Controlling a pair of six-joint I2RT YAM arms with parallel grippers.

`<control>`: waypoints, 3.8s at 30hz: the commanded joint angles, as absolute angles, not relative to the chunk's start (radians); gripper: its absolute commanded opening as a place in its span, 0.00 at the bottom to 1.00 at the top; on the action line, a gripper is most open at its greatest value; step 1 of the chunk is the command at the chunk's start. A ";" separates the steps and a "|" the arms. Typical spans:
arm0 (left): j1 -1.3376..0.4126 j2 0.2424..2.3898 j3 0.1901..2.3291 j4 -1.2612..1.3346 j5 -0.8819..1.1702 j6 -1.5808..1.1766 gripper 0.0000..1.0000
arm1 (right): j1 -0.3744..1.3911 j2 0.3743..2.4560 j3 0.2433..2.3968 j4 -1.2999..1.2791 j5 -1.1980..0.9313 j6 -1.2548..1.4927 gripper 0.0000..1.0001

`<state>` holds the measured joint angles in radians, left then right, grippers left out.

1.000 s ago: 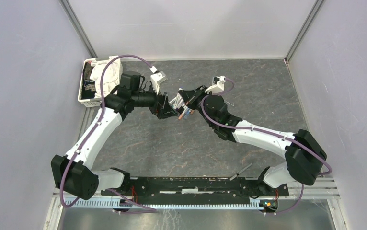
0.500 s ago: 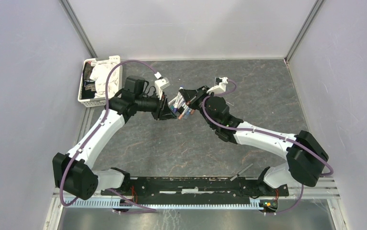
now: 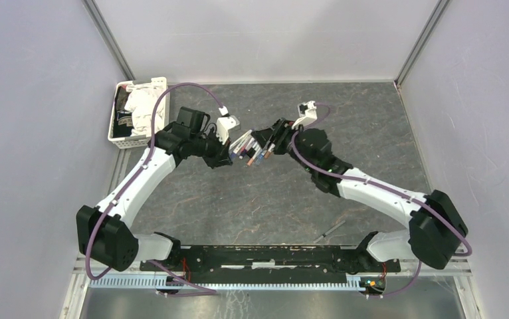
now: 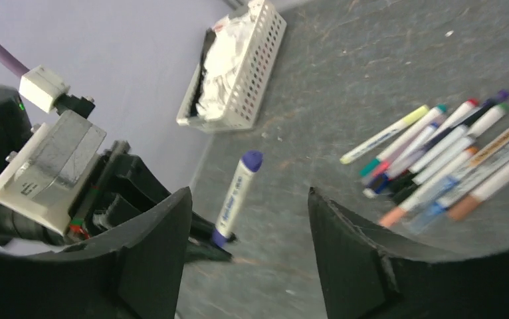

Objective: Open the pen caps
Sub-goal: Pick up the pen from the center of the board, then open the pen cap from the pen.

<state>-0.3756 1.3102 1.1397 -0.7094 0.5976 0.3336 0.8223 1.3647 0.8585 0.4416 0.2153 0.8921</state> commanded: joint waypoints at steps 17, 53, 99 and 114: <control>-0.509 1.144 1.092 -1.005 0.327 0.928 0.02 | 0.584 1.684 1.270 0.034 -0.960 0.417 0.90; -0.513 1.129 1.173 -0.991 0.571 0.757 0.38 | 0.697 1.539 0.992 0.249 -1.027 0.401 0.00; -0.514 1.225 1.244 -1.125 0.599 0.929 0.04 | 0.771 1.709 1.160 0.226 -1.067 0.421 0.54; -0.510 1.229 1.248 -1.142 0.356 1.053 0.02 | 0.689 1.634 1.133 -0.185 -0.930 0.076 0.00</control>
